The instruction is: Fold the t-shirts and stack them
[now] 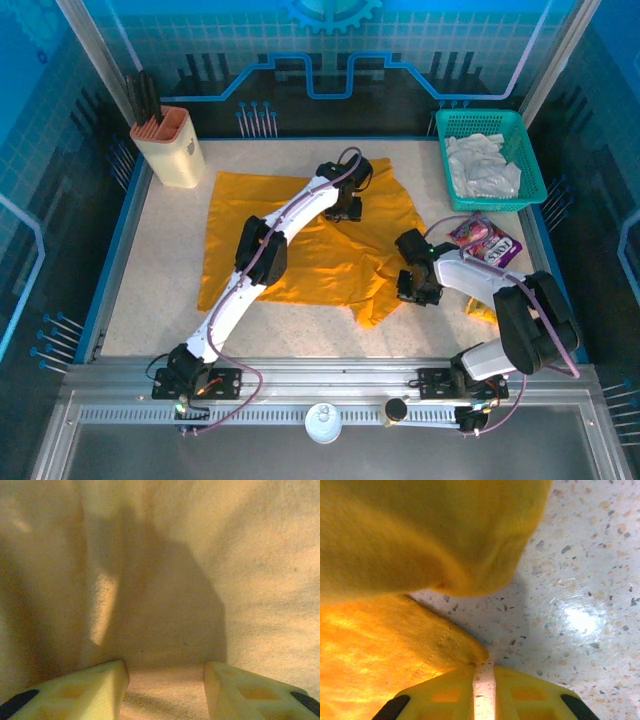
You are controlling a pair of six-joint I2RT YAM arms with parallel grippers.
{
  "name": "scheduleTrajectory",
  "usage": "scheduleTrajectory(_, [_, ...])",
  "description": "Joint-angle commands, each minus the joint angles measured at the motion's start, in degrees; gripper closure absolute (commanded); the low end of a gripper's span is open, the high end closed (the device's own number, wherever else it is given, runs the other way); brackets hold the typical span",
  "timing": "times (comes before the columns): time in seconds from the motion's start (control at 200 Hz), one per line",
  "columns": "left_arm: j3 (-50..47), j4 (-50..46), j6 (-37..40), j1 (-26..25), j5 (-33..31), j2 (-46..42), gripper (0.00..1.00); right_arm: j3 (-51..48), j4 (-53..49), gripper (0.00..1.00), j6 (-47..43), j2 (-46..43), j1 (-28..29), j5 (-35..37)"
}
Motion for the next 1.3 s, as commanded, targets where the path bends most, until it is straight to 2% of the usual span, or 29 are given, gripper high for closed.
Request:
scheduleTrajectory(0.0, [-3.8,-7.7,-2.3,0.1,-3.5,2.3,0.53,0.6,4.7,0.79,1.3,-0.3,2.0,-2.6])
scheduleTrajectory(0.175, [-3.6,-7.0,-3.6,0.1,-3.3,2.6,0.53,1.5,0.4,0.65,2.2,-7.7,2.8,-1.5])
scheduleTrajectory(0.28, [-3.6,-6.9,-4.3,0.4,-3.7,2.7,0.53,1.9,0.2,0.59,2.3,-8.7,2.8,-0.8])
scheduleTrajectory(0.711, [-4.0,-5.6,-4.7,0.5,-2.3,2.5,0.52,4.2,3.0,0.57,1.6,5.7,3.7,2.1])
scheduleTrajectory(0.831, [-4.3,-5.3,-4.7,0.5,-1.9,2.3,0.52,4.2,3.9,0.66,2.0,8.6,4.6,1.9])
scheduleTrajectory(1.031, [-6.7,-4.4,-4.3,0.6,-2.2,0.8,0.52,3.8,3.1,1.00,4.7,10.5,6.0,3.5])
scheduleTrajectory(1.131, [-8.6,-3.3,-4.0,0.6,-2.5,-0.4,0.52,2.8,0.4,1.00,8.7,6.4,6.8,6.3])
scheduleTrajectory(1.296, [-10.1,-2.9,-3.5,0.6,-3.1,-1.6,0.52,0.4,-11.4,1.00,19.8,-7.1,9.0,13.2])
